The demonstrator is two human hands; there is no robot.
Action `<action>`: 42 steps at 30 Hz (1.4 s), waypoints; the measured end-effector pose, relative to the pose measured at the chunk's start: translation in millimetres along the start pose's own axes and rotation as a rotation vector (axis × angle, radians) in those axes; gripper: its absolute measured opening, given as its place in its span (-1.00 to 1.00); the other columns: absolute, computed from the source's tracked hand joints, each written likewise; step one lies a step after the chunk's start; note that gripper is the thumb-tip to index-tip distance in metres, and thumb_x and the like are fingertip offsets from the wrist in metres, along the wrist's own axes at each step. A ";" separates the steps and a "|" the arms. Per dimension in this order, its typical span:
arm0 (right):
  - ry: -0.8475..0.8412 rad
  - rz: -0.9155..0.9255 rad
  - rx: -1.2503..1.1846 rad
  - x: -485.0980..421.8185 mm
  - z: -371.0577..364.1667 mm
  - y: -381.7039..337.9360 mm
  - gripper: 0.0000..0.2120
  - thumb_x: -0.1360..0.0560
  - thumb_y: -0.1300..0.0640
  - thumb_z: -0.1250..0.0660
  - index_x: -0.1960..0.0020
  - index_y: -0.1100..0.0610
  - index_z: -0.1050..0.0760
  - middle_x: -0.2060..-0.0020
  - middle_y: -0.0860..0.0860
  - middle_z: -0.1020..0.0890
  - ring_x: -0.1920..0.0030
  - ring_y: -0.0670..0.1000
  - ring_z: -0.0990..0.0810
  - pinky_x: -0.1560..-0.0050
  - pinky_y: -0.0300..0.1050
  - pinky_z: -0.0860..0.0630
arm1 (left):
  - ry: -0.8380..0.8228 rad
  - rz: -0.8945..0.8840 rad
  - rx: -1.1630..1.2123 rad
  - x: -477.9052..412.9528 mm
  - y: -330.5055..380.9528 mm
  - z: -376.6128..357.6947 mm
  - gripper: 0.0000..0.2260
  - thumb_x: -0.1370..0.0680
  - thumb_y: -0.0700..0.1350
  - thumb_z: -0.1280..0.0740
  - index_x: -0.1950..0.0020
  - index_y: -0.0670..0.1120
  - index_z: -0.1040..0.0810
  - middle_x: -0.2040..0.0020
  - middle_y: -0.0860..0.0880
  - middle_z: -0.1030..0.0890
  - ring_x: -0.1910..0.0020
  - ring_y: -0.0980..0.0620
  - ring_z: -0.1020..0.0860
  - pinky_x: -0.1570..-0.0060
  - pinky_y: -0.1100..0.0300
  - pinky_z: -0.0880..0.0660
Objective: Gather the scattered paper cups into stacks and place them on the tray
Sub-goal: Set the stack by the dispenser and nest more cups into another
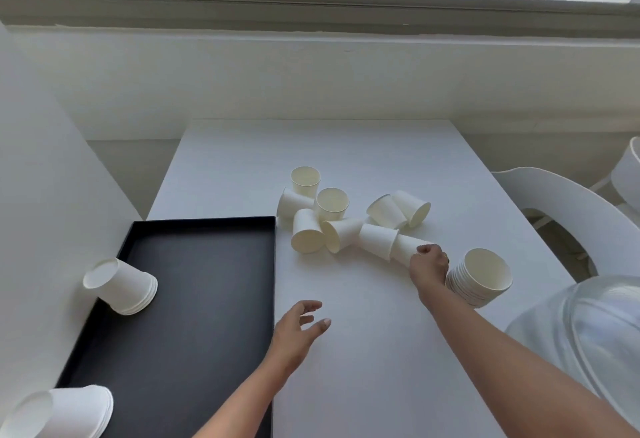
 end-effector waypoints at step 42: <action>-0.136 -0.003 -0.246 47.4 -13.3 7.7 -0.73 -0.45 0.20 -0.31 -0.12 0.26 -0.41 -0.09 0.19 -0.52 0.01 0.15 -0.50 0.07 -0.07 -0.44 | 0.138 0.010 -0.020 6.4 -9.6 -5.3 -0.45 -0.33 -0.12 -0.52 -0.26 -0.04 -0.40 -0.10 -0.01 -0.55 -0.04 0.00 -0.54 0.15 0.30 -0.47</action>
Point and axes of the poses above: each hand's wrist, its own x-axis away from the middle knuckle, its own z-axis out of the back of the hand, y = z × x, the point moved 2 cm from there along -x, towards the middle knuckle
